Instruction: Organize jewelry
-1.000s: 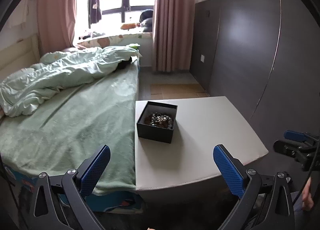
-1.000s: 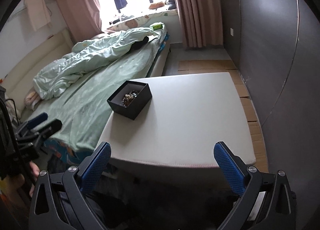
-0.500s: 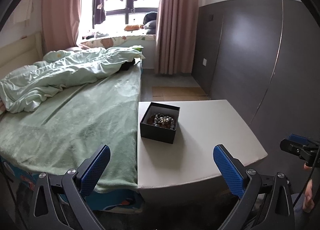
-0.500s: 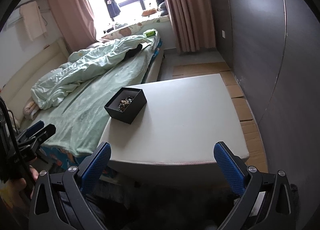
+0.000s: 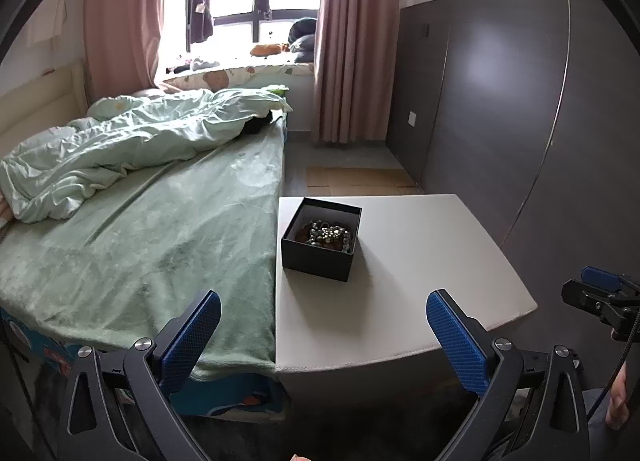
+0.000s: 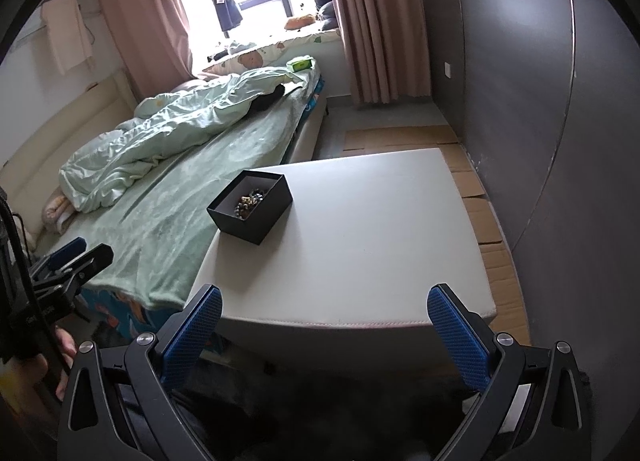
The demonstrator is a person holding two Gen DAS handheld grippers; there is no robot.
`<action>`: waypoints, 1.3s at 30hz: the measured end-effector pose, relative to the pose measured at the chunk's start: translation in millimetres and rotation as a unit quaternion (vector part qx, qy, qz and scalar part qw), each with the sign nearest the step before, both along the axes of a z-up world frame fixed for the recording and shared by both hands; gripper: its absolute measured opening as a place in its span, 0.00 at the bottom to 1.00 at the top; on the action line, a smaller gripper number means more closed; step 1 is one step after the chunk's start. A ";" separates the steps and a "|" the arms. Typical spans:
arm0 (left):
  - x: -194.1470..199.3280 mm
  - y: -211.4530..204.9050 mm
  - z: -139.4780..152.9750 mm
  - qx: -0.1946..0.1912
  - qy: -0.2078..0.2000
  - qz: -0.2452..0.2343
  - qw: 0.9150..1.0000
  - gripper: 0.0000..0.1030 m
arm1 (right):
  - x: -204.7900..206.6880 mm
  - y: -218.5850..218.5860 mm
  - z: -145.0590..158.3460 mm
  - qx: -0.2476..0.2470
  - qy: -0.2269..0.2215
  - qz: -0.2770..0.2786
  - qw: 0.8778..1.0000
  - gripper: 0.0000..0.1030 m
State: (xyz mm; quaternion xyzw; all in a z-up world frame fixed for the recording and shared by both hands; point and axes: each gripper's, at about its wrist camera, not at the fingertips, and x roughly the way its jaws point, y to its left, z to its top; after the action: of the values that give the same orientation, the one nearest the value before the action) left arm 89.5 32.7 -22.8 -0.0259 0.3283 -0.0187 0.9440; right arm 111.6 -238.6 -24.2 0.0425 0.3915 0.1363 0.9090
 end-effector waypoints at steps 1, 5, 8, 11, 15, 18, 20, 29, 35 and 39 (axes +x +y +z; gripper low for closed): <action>-0.7 1.1 0.2 -0.002 0.000 0.002 1.000 1.00 | 0.3 0.0 -0.1 0.000 0.000 0.000 1.000 1.00; -3.0 3.7 0.9 -0.007 -0.003 0.006 1.000 1.00 | -0.8 -0.6 0.3 0.003 -0.002 -0.004 1.000 1.00; -3.8 5.2 1.0 -0.010 -0.003 0.008 1.000 1.00 | -1.9 -2.5 0.3 0.007 -0.003 -0.007 1.000 1.00; -4.5 5.0 1.0 -0.009 -0.003 0.008 1.000 1.00 | -3.6 -2.7 0.5 0.007 -0.005 -0.010 1.000 1.00; -4.5 3.4 0.8 -0.005 -0.003 0.007 1.000 1.00 | -6.4 -1.0 1.6 0.005 -0.008 -0.010 1.000 1.00; -6.0 2.2 1.1 -0.002 -0.004 0.006 1.000 1.00 | -7.5 -0.3 2.4 0.003 -0.009 -0.008 1.000 1.00; -6.3 1.4 1.4 0.000 -0.005 0.005 1.000 1.00 | -7.9 -0.1 2.4 0.001 -0.008 -0.008 1.000 1.00; -8.1 -7.0 2.4 0.014 -0.011 -0.003 1.000 1.00 | -8.0 1.3 3.8 0.002 -0.009 -0.008 1.000 1.00; -9.5 -10.1 2.8 0.020 -0.013 -0.004 1.000 1.00 | -9.1 1.1 3.9 0.003 -0.010 -0.008 1.000 1.00; -11.4 -10.7 3.2 0.020 -0.016 -0.005 1.000 1.00 | -11.1 1.9 4.7 0.002 -0.011 -0.008 1.000 1.00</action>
State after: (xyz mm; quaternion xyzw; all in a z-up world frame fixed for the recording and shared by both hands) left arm 78.1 22.0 -19.6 -0.0047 0.3139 -0.0169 0.9493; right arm 100.5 -236.7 -19.5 0.0457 0.3805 0.1305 0.9144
